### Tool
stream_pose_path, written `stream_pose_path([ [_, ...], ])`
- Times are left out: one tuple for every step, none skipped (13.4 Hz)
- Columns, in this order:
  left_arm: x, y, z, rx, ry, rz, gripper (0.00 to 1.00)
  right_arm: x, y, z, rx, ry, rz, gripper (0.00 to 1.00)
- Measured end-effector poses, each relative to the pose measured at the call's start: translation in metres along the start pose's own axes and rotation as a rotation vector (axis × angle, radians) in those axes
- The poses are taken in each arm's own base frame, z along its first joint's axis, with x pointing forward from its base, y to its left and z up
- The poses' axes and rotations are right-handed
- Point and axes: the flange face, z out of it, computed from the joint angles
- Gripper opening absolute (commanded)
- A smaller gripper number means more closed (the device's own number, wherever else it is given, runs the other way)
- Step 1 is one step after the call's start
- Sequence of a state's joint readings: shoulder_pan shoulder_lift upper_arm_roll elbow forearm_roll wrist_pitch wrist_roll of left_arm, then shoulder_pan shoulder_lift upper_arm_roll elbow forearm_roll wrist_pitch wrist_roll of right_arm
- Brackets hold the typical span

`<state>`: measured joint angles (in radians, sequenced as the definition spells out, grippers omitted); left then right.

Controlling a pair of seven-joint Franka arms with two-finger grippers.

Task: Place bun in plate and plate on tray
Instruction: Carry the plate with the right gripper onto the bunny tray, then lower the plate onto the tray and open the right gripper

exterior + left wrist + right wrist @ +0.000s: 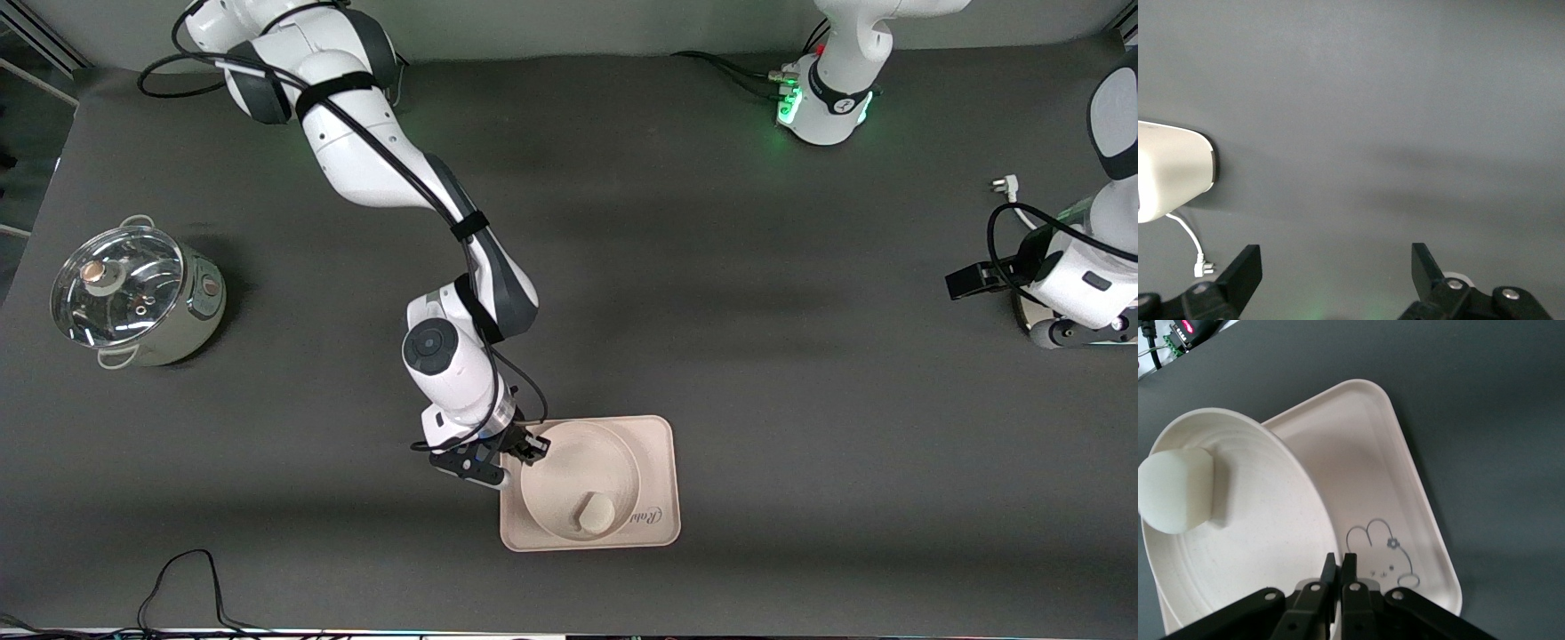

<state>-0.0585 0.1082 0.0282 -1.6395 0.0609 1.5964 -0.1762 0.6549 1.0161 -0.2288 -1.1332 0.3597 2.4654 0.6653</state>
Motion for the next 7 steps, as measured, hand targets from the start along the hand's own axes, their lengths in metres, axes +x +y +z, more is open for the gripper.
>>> stream_pose_path([
  [0.000,0.000,0.000,0.000,-0.001,0.000,1.00,0.005,0.003,0.002,0.016,-0.006,-0.003,0.74],
  [0.000,0.000,0.000,0.000,-0.002,0.001,1.00,0.010,0.005,0.000,0.029,-0.012,0.002,0.99],
  [0.000,0.001,0.000,0.000,-0.002,0.001,1.00,0.015,0.005,-0.003,0.040,-0.011,0.006,1.00],
  [0.000,0.001,0.000,0.000,-0.002,0.001,1.00,0.016,0.004,-0.006,0.048,-0.009,0.005,1.00],
  [0.000,0.001,0.001,0.001,-0.002,0.001,1.00,0.016,0.000,-0.009,0.054,-0.009,0.002,1.00],
  [0.000,0.001,0.001,0.001,-0.003,0.002,1.00,0.016,-0.003,-0.012,0.051,-0.021,-0.004,1.00],
  [0.000,0.001,0.001,0.001,-0.003,0.002,1.00,0.015,-0.004,-0.017,0.028,-0.056,-0.012,1.00],
])
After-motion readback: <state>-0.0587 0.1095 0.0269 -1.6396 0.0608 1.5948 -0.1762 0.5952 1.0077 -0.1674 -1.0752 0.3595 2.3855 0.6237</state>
